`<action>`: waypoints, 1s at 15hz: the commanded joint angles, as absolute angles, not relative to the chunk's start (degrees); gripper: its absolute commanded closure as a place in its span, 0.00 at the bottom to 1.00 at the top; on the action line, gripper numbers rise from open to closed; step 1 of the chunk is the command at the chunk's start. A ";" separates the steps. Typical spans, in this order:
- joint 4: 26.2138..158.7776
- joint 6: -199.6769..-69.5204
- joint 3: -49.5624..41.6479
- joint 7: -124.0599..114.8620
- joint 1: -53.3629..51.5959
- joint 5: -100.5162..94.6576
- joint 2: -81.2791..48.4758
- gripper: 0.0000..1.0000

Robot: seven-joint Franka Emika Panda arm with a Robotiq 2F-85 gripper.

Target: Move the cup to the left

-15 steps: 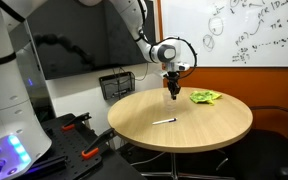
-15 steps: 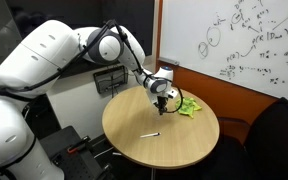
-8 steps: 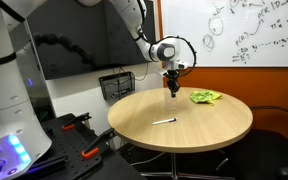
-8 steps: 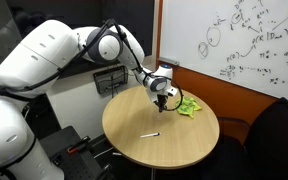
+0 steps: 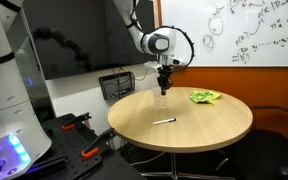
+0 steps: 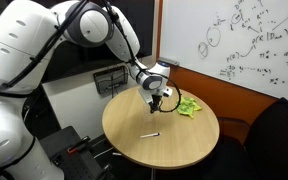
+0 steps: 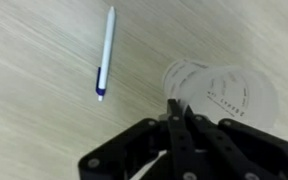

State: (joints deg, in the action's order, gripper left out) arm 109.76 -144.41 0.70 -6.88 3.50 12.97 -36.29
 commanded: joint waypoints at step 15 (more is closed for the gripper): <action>137.38 -169.49 8.79 8.41 2.74 7.42 -25.25 0.99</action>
